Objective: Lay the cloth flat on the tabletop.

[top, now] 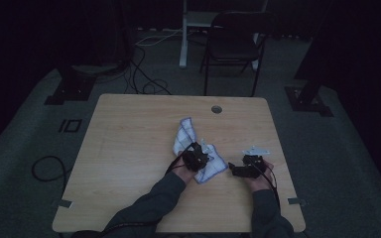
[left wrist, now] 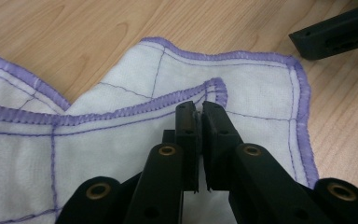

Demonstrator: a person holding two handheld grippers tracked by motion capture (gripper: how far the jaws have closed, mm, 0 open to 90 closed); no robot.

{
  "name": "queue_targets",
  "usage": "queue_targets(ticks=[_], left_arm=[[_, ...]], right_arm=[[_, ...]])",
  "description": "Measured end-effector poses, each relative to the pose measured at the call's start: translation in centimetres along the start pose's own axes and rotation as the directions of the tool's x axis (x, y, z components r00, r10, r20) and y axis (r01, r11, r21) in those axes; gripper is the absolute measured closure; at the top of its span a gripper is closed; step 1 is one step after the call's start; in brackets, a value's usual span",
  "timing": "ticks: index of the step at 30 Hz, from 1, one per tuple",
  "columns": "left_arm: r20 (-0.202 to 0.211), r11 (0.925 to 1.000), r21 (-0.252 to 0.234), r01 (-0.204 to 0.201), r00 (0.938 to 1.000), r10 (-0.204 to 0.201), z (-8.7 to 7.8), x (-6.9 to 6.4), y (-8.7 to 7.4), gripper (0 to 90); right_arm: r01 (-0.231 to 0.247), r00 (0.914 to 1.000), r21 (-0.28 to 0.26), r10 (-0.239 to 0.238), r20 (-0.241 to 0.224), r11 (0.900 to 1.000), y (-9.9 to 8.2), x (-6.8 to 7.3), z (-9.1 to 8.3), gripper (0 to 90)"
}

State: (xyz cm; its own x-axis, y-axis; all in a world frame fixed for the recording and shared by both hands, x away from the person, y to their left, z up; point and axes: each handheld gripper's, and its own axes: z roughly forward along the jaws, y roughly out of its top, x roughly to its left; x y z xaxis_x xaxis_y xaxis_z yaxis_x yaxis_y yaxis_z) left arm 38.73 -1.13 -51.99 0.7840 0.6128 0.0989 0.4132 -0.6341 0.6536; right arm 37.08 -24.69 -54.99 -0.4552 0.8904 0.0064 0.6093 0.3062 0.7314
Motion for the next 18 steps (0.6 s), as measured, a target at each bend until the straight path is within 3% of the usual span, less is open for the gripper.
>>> queue_targets(ticks=[18], left_arm=[[-0.013, 0.9957, -0.078, 0.049, 0.9987, -0.05, -3.9, 1.1, -1.5, 87.3]], right_arm=[[0.001, 1.0, -0.001, -0.001, 0.0, 1.0, 0.0, 0.0, 0.0, 16.6]])
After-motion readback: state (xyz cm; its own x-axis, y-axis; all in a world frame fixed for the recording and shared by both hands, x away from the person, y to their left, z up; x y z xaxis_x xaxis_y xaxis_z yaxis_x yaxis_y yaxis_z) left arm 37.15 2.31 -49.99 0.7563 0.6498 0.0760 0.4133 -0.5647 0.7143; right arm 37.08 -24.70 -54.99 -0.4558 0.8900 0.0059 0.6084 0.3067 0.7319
